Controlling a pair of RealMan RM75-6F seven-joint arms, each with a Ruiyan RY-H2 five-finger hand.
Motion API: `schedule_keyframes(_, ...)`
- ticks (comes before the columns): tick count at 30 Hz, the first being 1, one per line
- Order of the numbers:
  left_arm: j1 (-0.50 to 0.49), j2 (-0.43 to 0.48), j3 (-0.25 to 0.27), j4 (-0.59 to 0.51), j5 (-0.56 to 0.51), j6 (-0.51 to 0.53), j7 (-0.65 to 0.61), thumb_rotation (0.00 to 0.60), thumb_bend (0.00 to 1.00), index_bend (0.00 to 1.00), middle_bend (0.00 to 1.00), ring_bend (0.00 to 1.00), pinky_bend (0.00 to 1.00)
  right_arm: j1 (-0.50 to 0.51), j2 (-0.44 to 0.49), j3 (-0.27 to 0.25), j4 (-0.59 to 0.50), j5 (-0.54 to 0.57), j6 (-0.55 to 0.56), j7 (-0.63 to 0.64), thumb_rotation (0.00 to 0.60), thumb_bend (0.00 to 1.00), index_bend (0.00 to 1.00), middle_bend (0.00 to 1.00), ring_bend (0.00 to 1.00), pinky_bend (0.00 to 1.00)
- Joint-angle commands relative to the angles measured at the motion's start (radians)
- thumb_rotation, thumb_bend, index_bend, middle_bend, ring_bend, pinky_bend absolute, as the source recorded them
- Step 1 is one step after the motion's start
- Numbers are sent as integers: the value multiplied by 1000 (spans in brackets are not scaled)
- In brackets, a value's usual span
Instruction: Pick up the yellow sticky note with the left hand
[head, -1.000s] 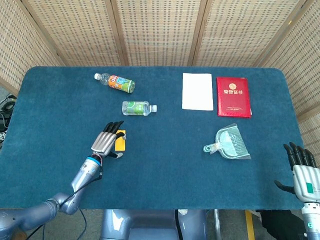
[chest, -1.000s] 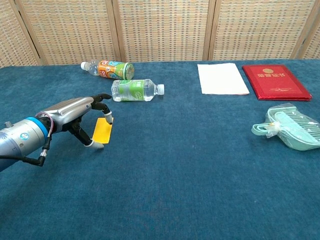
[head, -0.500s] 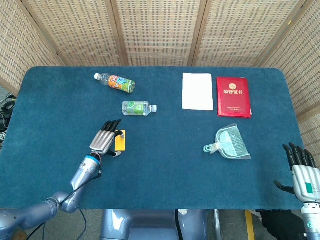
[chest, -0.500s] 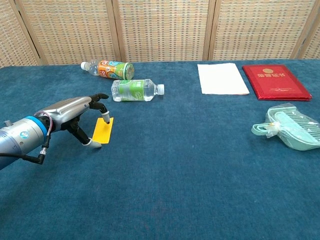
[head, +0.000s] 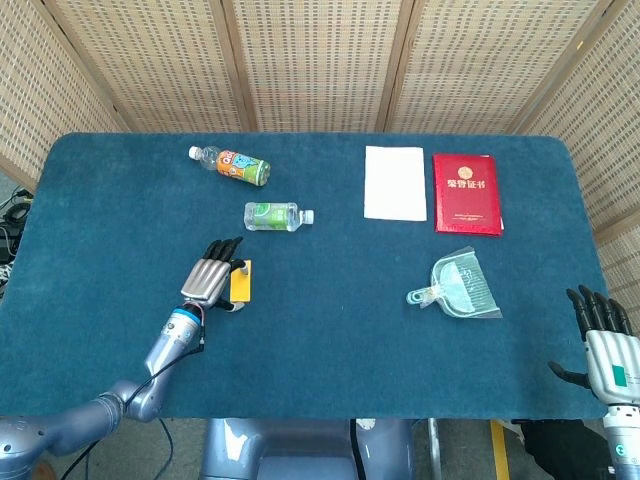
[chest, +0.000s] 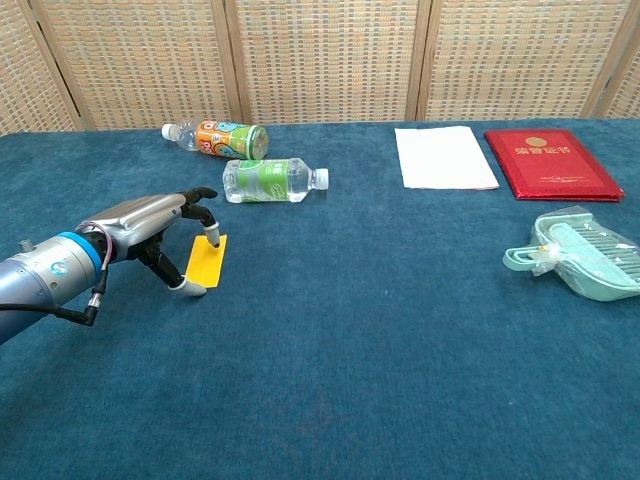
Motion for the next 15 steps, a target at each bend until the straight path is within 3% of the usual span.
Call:
schedule_keyframes(1,-3,3,-4,6,-3,1,-2,600,156,404,0,0,0,0,0,-1,-1,-1,-1,1,600,0,42,0,0,0)
schedule_keyframes(15,25,72,-12,-57,15,67,-82,600,149,400,0,0,0,-1,2,-5,-5,-8,4,2,600,0,45,0,0,0)
